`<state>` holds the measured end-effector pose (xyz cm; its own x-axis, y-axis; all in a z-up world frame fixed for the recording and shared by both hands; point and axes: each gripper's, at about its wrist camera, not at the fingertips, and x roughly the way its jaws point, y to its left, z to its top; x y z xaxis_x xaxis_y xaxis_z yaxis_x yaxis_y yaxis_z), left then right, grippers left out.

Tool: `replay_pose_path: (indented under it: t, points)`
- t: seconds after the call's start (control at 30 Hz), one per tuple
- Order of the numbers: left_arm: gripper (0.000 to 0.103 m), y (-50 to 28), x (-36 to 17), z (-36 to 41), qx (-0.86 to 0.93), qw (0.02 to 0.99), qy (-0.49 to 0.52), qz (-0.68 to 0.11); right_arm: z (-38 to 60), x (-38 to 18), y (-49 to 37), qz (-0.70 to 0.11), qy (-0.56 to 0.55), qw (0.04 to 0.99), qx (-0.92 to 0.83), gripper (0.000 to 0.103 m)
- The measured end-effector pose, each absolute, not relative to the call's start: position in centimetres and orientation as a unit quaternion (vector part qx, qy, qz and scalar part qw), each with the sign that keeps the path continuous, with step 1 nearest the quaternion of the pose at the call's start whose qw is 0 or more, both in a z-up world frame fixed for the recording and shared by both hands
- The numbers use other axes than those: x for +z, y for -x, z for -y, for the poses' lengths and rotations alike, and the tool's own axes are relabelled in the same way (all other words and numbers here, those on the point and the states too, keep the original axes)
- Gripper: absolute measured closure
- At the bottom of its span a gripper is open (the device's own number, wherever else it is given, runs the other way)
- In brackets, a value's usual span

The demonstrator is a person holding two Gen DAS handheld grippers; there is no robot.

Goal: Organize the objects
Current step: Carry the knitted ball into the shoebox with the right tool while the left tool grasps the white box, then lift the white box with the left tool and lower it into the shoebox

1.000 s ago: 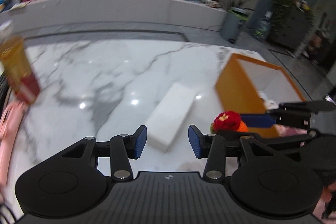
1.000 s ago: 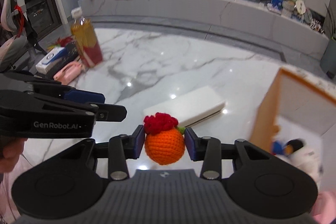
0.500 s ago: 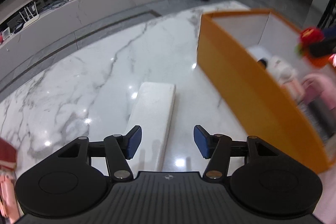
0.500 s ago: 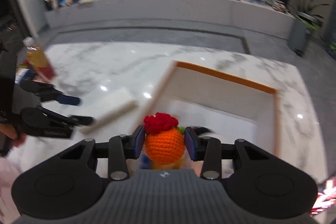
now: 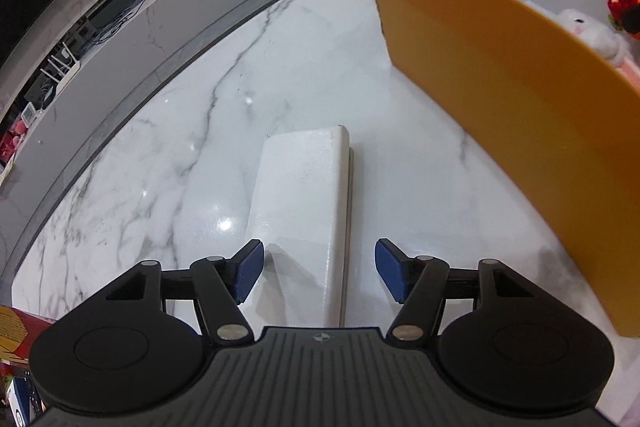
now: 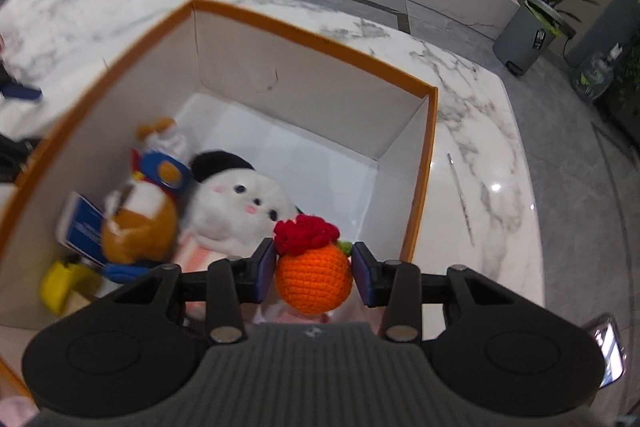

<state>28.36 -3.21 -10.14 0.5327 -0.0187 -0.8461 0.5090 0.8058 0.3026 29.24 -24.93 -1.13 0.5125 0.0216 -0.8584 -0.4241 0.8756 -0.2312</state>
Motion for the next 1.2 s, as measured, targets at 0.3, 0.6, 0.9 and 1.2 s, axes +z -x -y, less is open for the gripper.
replay_pose_path:
  t: [0.3, 0.6, 0.9, 1.2]
  points:
    - [0.020, -29.6, -10.8, 3.8, -0.157, 0.824, -0.287, -0.462, 23.6, -2.9, -28.8, -0.472, 0.281, 0.827, 0.119, 0.059]
    - [0.019, -32.0, -11.0, 2.6, -0.163, 0.817, -0.246, -0.495, 24.3, -1.9, -28.6, -0.467, 0.257, 0.837, 0.121, 0.053]
    - [0.030, -32.4, -11.0, 1.5, -0.160, 0.829, -0.186, -0.502, 24.4, -1.1, -28.3, -0.438, 0.240, 0.858, 0.117, 0.039]
    - [0.031, -29.1, -7.8, 2.3, -0.166, 0.850, -0.220, -0.449, 24.0, -0.2, -27.3, -0.414, 0.222, 0.871, 0.143, 0.039]
